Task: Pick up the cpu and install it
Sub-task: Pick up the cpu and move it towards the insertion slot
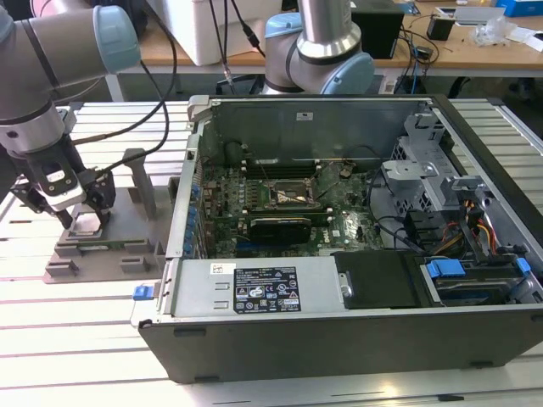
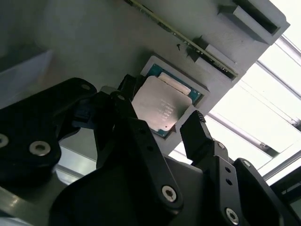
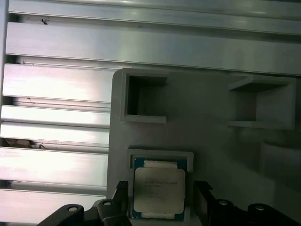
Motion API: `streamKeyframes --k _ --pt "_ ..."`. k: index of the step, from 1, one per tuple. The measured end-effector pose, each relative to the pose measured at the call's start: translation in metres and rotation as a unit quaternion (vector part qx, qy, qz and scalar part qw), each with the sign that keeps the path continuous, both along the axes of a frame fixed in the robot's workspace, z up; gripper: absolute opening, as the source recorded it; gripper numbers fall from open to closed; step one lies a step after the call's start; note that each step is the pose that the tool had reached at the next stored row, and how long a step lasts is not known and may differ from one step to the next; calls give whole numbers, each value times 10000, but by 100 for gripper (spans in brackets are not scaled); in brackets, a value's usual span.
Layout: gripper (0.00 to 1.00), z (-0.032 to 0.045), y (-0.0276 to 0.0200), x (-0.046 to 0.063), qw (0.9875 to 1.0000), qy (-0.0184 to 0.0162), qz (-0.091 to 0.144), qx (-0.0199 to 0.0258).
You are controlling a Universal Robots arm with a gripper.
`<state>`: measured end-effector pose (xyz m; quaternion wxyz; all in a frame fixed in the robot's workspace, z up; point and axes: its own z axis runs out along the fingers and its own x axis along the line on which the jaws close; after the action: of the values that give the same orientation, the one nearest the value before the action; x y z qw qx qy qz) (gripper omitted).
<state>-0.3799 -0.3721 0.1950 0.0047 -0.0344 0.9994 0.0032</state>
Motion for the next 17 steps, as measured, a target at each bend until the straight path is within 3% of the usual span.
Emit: streamKeyframes --k 17 --pt "66 -95 31 -24 10000 1 0 0"
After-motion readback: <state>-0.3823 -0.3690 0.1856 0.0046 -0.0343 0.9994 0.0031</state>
